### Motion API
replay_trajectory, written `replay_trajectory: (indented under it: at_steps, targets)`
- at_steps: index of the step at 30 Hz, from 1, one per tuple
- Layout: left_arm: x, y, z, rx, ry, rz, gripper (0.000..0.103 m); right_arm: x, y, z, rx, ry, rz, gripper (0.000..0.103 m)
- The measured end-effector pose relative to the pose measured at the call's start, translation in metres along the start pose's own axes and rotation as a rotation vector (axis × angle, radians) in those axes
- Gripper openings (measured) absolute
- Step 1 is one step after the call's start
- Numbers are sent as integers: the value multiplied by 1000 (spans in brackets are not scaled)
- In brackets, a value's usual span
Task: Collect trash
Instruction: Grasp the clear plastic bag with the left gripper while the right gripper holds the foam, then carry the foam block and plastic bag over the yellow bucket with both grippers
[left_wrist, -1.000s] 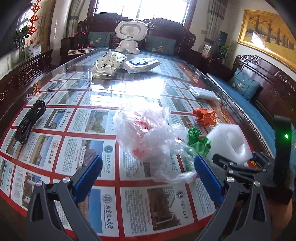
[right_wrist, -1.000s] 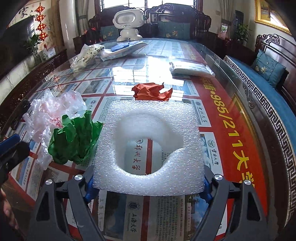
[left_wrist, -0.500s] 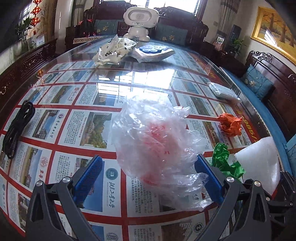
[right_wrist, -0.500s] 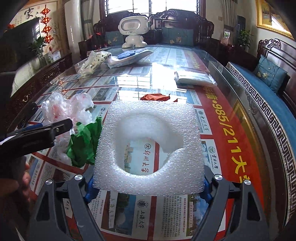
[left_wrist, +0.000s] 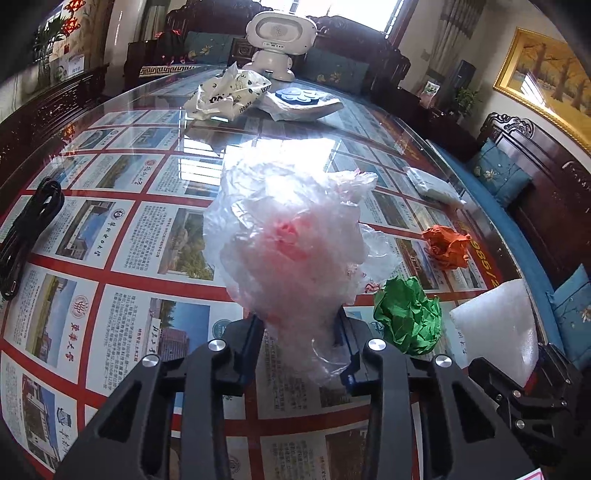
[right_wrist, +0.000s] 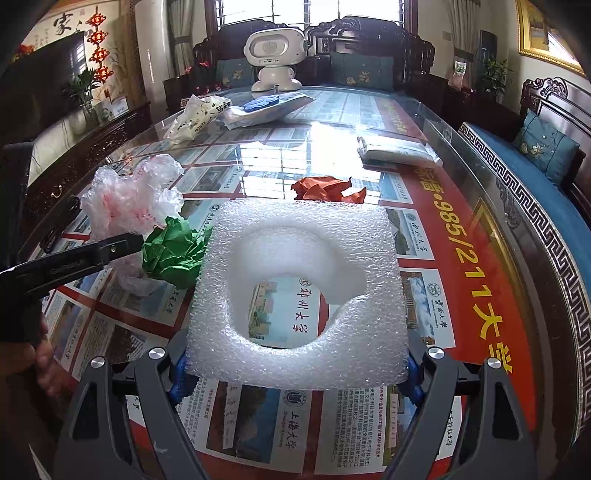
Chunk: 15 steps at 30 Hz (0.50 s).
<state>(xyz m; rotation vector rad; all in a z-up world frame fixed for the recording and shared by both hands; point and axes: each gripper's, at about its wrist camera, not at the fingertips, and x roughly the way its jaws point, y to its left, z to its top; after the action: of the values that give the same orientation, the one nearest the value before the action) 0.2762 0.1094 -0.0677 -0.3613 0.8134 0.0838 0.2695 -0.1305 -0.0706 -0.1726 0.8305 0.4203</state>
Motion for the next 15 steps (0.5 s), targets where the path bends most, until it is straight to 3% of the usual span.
replay_trajectory:
  at_steps: [15]
  targets:
    - [-59, -10, -23, 116, -46, -71, 36, -43, -5, -16, -25, -36, 50, 80]
